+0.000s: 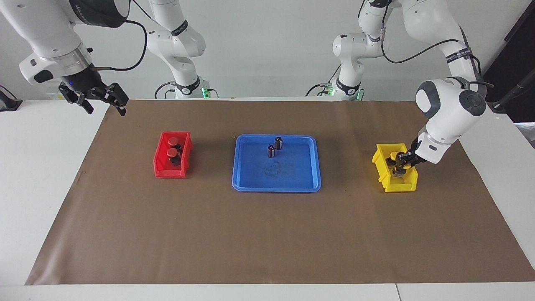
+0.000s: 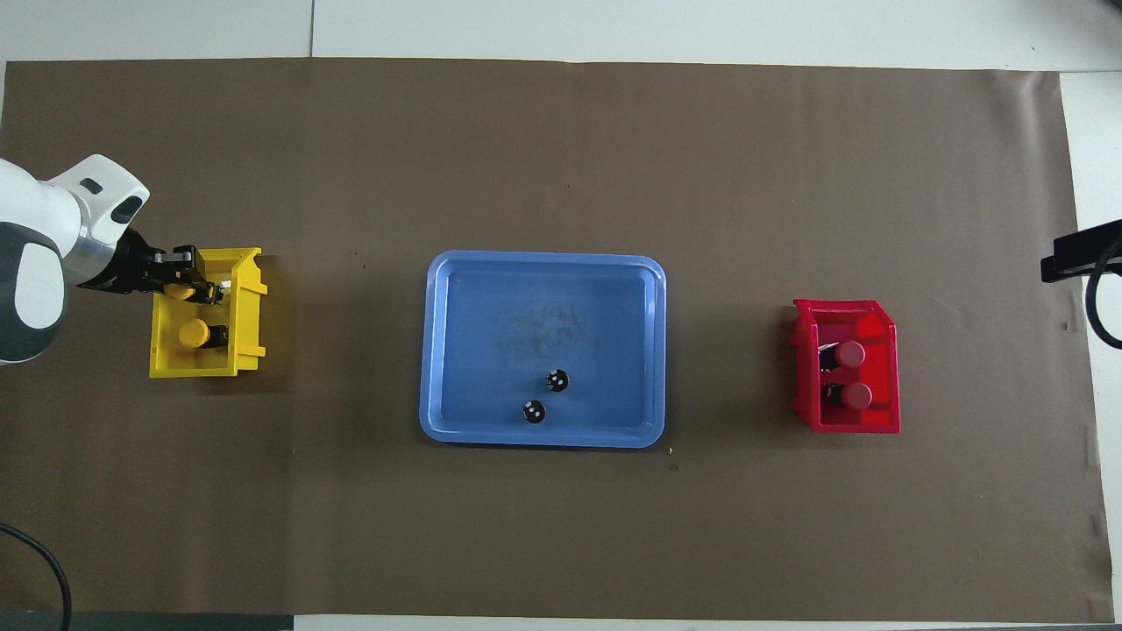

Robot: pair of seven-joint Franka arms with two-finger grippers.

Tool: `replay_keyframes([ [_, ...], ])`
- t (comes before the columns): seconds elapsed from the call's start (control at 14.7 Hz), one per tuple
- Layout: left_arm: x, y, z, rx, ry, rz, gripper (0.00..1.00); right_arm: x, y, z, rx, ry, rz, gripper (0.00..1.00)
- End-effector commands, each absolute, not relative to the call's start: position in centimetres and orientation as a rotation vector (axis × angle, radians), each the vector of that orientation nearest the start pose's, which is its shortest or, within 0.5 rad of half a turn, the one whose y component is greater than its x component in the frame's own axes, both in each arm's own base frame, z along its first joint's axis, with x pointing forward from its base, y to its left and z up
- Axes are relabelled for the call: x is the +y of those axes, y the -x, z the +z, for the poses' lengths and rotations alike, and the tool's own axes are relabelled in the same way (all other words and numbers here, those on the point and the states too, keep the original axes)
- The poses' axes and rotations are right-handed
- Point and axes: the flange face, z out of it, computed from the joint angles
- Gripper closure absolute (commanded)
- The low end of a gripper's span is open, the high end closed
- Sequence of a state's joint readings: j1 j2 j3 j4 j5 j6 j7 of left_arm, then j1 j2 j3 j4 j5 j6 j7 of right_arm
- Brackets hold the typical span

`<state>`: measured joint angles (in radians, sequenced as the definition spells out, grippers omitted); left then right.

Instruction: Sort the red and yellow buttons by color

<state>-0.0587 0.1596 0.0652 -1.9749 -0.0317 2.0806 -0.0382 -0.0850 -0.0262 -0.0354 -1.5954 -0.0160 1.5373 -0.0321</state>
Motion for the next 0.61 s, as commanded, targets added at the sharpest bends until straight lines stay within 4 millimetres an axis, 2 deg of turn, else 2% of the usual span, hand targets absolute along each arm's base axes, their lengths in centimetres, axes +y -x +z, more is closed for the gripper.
replay_keyframes([
  [0.0,-0.1,-56.7,37.7,-0.112,3.171,0.047,0.99,-7.0,-53.7,62.8,0.096,3.158,0.068,0.0],
  [0.27,-0.2,-56.0,35.7,-0.103,3.169,0.042,0.98,-7.1,-53.7,62.8,0.098,3.158,0.069,0.0],
  [0.34,0.0,-56.3,36.0,-0.093,3.17,0.039,0.74,-7.1,-53.7,62.8,0.096,3.158,0.069,0.0],
  [0.41,0.1,-56.5,36.2,-0.073,3.171,0.031,0.43,-7.0,-53.7,62.8,0.093,3.158,0.069,0.0],
  [0.54,-0.1,-57.2,37.2,-0.071,3.171,0.026,0.32,-6.9,-53.7,62.8,0.093,3.158,0.066,0.0],
])
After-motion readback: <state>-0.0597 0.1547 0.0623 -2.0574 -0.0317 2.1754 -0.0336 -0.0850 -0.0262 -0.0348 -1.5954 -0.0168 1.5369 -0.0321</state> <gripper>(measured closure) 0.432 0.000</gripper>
